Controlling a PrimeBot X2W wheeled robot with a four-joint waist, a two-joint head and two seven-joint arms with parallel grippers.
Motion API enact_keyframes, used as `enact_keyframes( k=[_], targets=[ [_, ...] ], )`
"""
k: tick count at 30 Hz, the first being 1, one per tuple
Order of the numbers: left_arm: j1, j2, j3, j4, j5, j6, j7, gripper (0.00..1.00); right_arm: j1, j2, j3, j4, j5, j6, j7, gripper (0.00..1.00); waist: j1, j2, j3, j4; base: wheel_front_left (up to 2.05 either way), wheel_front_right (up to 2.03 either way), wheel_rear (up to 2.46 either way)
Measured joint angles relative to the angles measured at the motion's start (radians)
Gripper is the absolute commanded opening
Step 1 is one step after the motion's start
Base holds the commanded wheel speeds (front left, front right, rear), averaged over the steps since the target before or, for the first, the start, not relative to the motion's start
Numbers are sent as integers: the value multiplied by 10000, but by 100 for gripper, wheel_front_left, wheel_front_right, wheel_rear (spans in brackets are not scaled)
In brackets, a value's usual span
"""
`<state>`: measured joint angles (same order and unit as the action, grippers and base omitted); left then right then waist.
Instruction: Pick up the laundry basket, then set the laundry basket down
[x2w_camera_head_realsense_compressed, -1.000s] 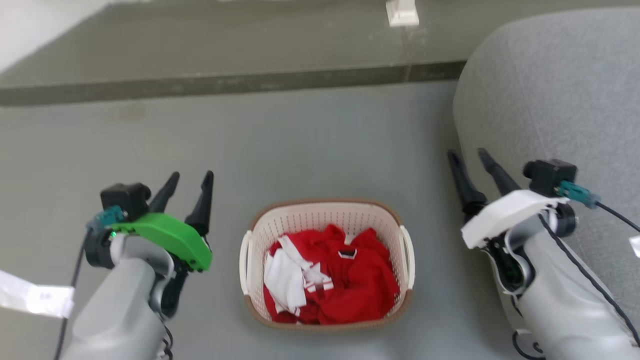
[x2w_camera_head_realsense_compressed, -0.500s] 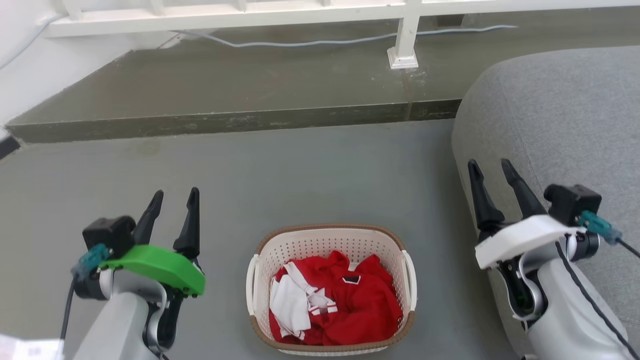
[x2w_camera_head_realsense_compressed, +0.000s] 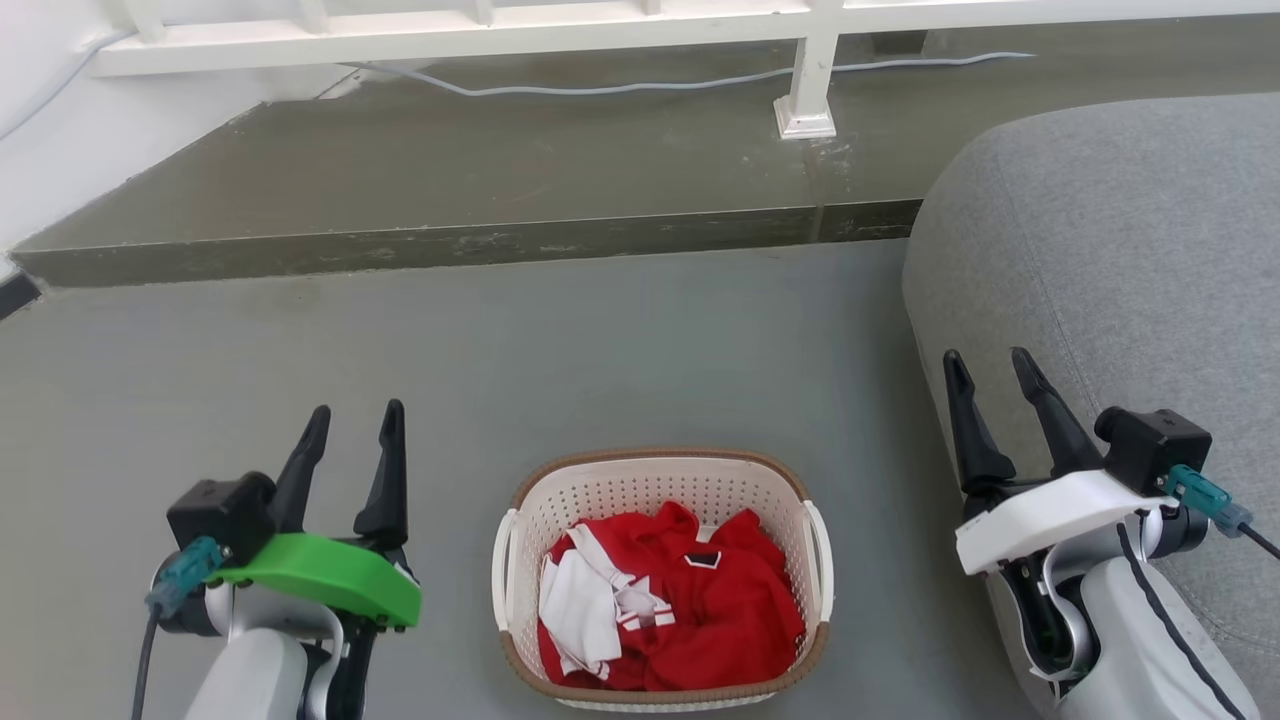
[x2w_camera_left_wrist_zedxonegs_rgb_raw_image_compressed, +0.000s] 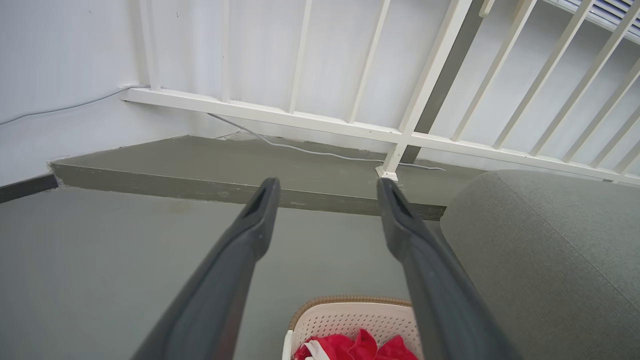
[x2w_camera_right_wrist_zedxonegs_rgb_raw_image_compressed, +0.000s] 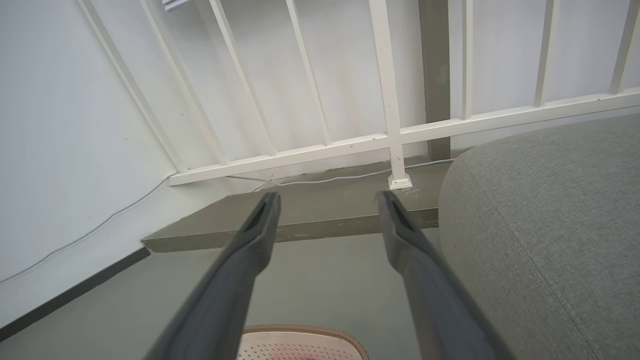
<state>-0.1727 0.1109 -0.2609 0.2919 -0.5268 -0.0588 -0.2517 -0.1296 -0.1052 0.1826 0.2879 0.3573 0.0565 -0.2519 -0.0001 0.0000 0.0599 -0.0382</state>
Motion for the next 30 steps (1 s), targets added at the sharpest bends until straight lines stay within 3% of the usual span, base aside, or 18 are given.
enact_keyframes(
  k=[30],
  targets=[
    [736,-424,650,-518,731,-426,0,100,521,341,-529,-343,-633,343,0,100,0,0,112,16,0,0,0]
  ],
)
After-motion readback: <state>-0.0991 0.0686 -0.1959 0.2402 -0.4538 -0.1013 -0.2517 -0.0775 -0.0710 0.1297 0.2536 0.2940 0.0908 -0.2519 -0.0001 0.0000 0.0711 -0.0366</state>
